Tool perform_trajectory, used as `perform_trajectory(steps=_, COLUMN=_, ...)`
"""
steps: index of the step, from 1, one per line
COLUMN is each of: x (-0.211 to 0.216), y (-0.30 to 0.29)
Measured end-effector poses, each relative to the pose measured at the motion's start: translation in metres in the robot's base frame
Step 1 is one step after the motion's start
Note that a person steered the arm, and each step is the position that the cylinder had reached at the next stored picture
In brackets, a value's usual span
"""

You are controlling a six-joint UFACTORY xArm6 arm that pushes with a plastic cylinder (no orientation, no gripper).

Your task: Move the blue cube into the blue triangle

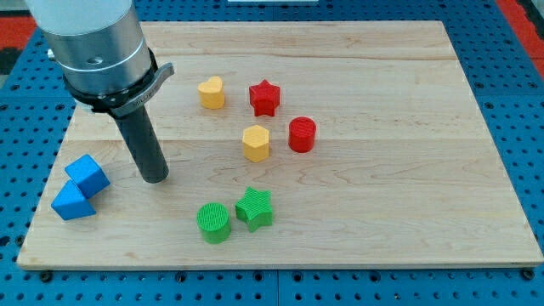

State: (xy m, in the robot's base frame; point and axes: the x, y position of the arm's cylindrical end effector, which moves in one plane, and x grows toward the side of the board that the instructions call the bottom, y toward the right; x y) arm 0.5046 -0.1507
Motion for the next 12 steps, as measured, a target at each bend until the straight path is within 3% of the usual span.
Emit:
perform_trajectory(steps=11, x=-0.001, y=0.002)
perform_trajectory(steps=12, x=0.007, y=0.071)
